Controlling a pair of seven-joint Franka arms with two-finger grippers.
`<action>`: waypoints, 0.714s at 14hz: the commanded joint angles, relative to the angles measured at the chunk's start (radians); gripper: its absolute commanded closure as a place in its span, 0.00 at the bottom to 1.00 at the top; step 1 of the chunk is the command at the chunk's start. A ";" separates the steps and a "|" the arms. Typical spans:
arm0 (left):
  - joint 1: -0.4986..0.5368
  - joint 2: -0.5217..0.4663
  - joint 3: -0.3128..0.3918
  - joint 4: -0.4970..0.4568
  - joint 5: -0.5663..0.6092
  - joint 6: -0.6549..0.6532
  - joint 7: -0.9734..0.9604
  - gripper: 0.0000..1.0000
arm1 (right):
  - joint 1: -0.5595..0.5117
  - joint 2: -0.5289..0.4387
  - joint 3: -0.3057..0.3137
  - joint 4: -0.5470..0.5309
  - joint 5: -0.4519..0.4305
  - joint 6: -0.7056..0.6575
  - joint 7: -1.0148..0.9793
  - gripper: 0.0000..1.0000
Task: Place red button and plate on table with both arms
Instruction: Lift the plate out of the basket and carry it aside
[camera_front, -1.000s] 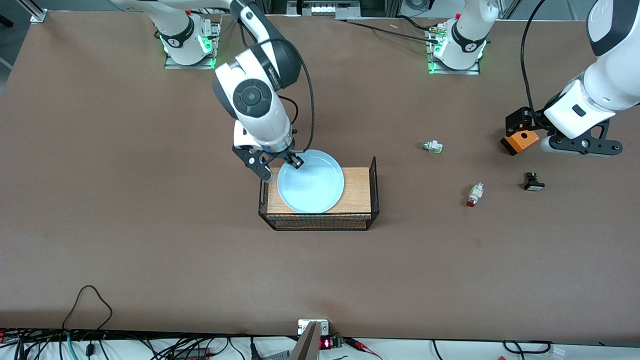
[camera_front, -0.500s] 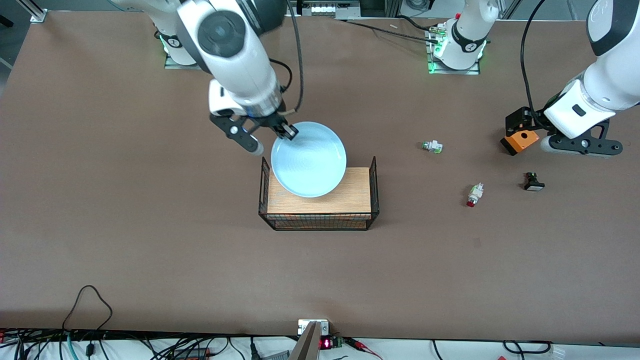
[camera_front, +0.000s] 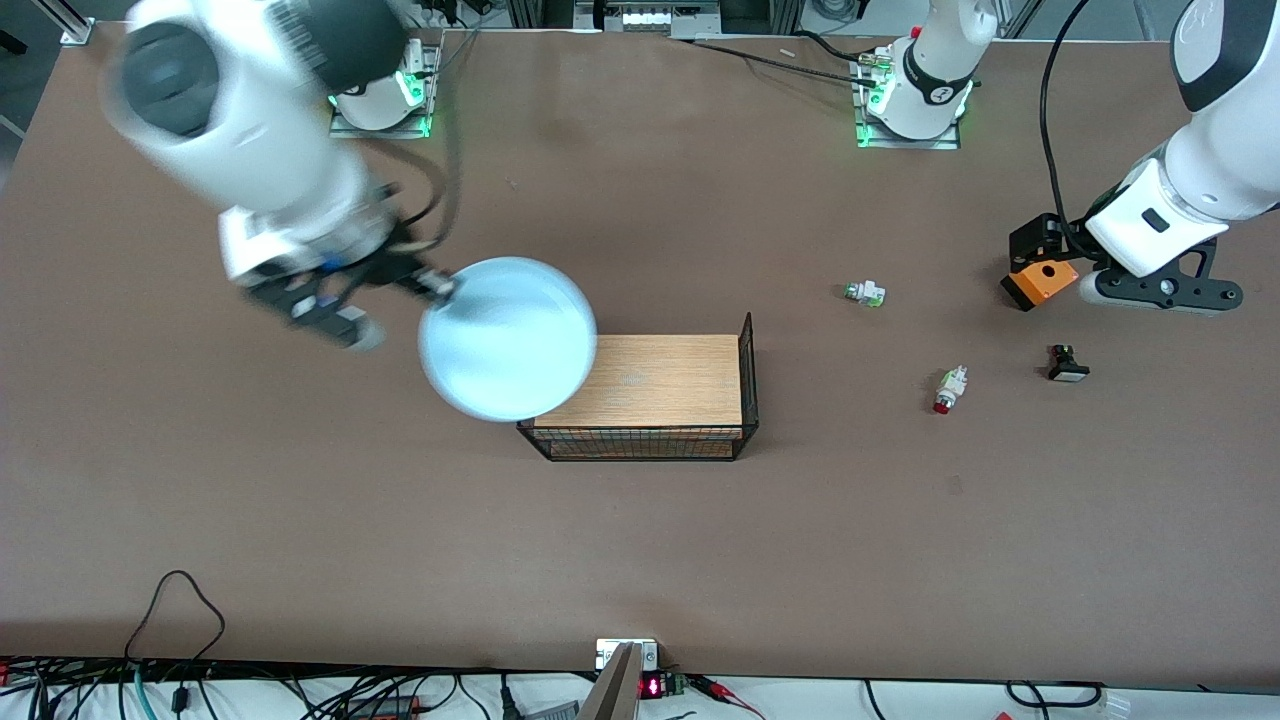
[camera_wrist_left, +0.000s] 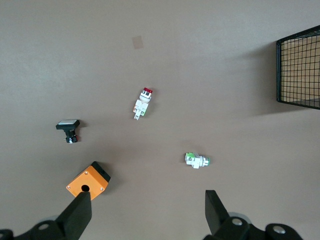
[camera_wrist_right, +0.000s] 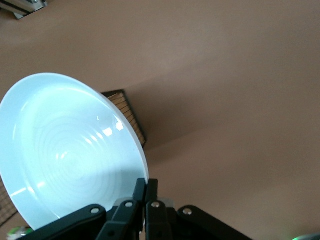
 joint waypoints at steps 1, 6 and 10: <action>-0.007 -0.011 0.003 0.008 -0.005 -0.019 -0.008 0.00 | -0.124 0.003 0.014 0.008 0.007 -0.068 -0.226 1.00; -0.009 -0.011 0.003 0.008 -0.005 -0.019 -0.009 0.00 | -0.268 -0.026 0.014 -0.169 -0.045 -0.049 -0.535 1.00; -0.010 -0.011 0.003 0.008 -0.005 -0.019 -0.009 0.00 | -0.349 -0.080 0.015 -0.453 -0.073 0.207 -0.722 1.00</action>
